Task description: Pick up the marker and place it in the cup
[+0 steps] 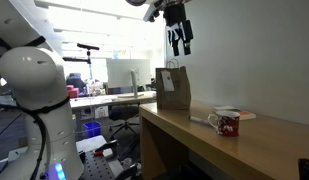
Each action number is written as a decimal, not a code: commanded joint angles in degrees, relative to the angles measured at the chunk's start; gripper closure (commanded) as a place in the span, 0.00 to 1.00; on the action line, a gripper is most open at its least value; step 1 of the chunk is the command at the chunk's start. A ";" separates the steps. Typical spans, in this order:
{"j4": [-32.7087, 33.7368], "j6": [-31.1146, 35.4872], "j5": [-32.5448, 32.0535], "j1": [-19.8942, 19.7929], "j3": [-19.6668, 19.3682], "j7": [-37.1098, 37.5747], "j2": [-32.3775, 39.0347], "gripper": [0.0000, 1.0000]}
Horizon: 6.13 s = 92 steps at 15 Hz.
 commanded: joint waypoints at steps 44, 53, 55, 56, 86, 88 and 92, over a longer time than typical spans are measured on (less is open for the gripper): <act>33.55 17.15 22.92 7.90 3.58 51.84 67.19 0.85; 33.19 4.29 33.56 2.31 8.96 38.48 55.33 0.95; 33.82 -2.23 39.06 -0.03 8.50 33.63 52.07 0.95; 34.36 -6.13 41.48 -1.26 7.83 31.52 50.98 0.95; 60.58 -37.89 55.56 -16.55 -0.81 27.69 74.97 0.79; 60.32 -37.51 54.98 -16.17 -1.07 28.12 74.56 0.53; 59.08 -34.03 50.51 -13.21 -2.36 28.73 71.42 0.33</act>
